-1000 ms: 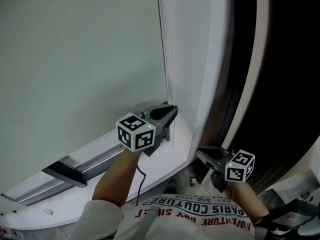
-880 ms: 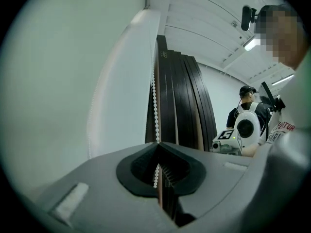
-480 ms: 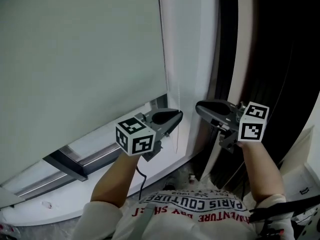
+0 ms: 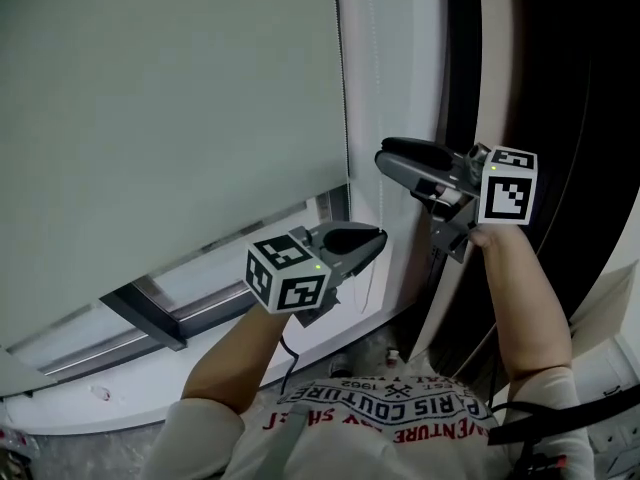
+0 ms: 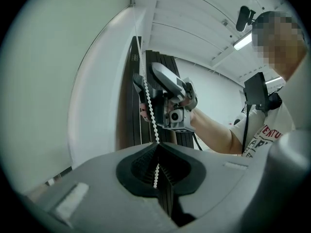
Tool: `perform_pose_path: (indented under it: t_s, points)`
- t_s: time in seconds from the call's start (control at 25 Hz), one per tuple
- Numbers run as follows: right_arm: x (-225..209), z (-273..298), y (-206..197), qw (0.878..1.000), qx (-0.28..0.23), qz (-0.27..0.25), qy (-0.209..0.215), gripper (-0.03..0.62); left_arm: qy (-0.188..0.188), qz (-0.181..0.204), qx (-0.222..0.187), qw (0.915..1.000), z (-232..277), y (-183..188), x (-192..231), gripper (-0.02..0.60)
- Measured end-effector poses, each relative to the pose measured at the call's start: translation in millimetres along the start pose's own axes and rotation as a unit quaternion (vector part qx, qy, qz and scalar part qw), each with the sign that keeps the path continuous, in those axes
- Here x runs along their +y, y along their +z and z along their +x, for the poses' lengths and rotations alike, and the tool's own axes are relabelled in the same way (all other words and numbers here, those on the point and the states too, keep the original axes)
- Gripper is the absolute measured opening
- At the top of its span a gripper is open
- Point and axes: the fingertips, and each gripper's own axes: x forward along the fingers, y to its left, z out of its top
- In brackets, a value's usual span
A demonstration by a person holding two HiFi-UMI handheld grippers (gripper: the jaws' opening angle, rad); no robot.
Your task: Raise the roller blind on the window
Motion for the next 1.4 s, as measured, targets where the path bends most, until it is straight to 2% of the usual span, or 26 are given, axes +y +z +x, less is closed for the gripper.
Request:
perform_pose_path:
  t_s: [0.16,0.24,0.4,0.48,0.72,1.04,1.2,1.4]
  points:
    - [-1,7,12,1.000,-0.012,0.001,0.008,0.148,0.002,0.001,0.004,1.0000,4,-10,-1,0.005]
    - [-1,6,10,1.000,-0.009,-0.009,0.001,0.121,0.002,0.004,0.010,0.9999,7,-19,-5,0.005]
    - [1,4,12,0.999,0.001,-0.031,-0.018,0.024,0.005,0.014,0.020,0.9997,8,-26,-6,0.006]
    - [0,4,11,0.999,0.007,-0.035,-0.023,0.015,0.010,0.024,0.027,0.9993,8,-27,-5,0.006]
    - [-10,1,11,0.998,0.002,-0.044,-0.045,0.008,0.024,0.029,0.029,0.9989,11,-28,5,0.006]
    - [-20,-5,7,0.997,-0.015,-0.045,-0.062,0.006,0.060,0.064,0.042,0.9952,24,-35,19,0.006]
    - [-26,-5,7,0.996,-0.017,-0.052,-0.067,0.006,0.054,0.063,0.048,0.9954,27,-36,24,0.006]
    - [-39,-4,-17,0.994,-0.003,-0.070,-0.084,0.008,0.075,0.092,0.078,0.9899,30,-60,36,0.006]
